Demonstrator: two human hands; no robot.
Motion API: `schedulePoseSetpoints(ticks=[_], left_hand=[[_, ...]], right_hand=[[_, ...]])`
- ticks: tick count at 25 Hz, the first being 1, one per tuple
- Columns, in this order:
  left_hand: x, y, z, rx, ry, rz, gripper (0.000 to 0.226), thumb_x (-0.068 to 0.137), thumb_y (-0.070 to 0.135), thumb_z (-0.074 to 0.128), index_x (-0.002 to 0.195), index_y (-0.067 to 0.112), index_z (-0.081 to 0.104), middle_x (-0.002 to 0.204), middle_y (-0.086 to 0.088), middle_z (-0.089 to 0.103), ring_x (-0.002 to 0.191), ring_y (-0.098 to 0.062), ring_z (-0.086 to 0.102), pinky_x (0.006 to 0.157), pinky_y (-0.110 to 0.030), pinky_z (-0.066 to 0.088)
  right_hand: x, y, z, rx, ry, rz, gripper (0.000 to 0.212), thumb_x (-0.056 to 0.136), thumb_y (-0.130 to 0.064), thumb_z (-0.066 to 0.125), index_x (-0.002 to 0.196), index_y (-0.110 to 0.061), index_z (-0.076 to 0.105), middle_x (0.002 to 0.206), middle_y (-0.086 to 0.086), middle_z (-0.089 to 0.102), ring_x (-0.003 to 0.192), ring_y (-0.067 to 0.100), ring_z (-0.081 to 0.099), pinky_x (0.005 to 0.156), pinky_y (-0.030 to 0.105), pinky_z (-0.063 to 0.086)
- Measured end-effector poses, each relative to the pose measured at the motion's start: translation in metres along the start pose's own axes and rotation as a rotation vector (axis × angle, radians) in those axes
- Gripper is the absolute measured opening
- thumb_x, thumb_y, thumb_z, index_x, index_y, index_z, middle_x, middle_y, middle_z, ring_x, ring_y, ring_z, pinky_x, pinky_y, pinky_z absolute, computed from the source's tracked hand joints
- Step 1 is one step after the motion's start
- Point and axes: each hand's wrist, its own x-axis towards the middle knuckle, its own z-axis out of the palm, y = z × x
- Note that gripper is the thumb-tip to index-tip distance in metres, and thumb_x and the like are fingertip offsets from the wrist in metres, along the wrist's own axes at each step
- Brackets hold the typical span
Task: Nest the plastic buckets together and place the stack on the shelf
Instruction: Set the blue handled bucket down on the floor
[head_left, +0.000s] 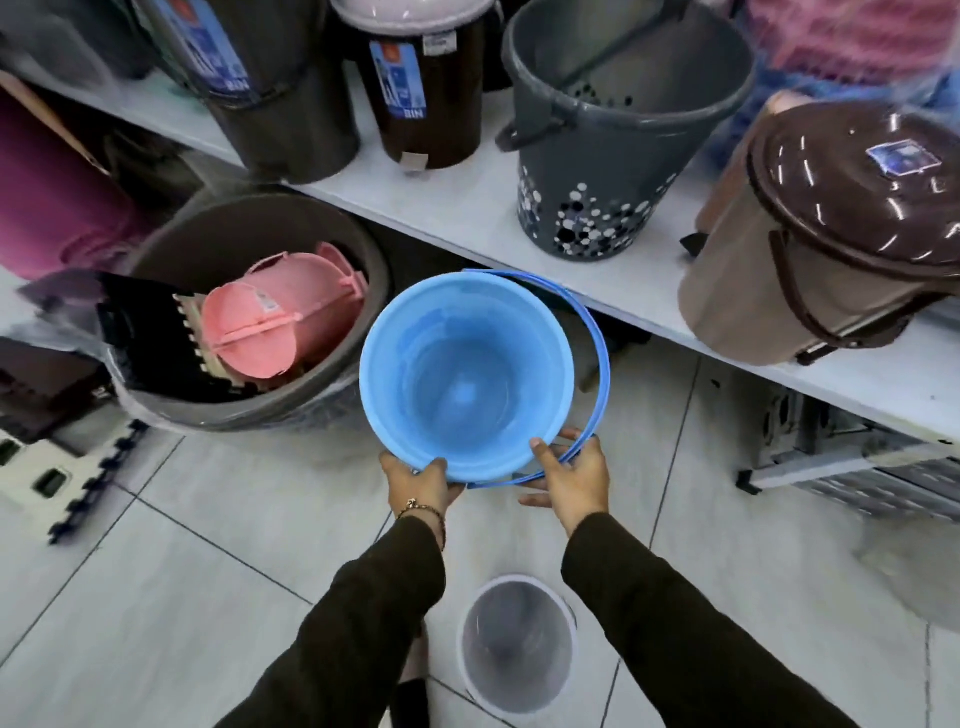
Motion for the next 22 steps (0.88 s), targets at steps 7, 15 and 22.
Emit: schedulePoseSetpoints(ticks=[7,15,22], left_hand=[[0.143,-0.007,-0.005,0.158,-0.065,-0.174,0.053,0.086,-0.012,0.046,0.127,0.022,0.040,0.125,-0.011,0.050,0.113,-0.046,0.058,0.073,-0.049,0.058],[0.214,-0.006,-0.021,1.123,-0.028,-0.002,0.044,0.084,0.024,0.063,0.123,0.005,0.056,0.119,-0.017,0.065,0.102,-0.037,0.069,0.092,-0.040,0.057],[0.172,-0.027,-0.074,1.495,-0.073,0.311,0.056,0.092,0.034,0.054,0.144,0.020,0.038,0.153,-0.007,0.029,0.134,-0.031,0.043,0.100,-0.043,0.048]], right_hand=[[0.098,0.062,0.073,-0.037,0.130,0.182,0.039,0.091,0.004,0.068,0.123,-0.009,0.051,0.122,0.021,0.067,0.088,0.042,0.074,0.041,0.032,0.059],[0.150,0.104,0.088,-0.123,-0.014,0.463,0.083,0.081,-0.043,0.080,0.144,-0.014,0.035,0.138,0.008,0.057,0.121,0.033,0.062,0.090,0.047,0.058],[0.122,0.129,0.059,-0.425,0.089,0.361,0.087,0.094,-0.033,0.067,0.161,-0.008,0.016,0.165,0.016,0.026,0.149,0.035,0.033,0.119,0.042,0.030]])
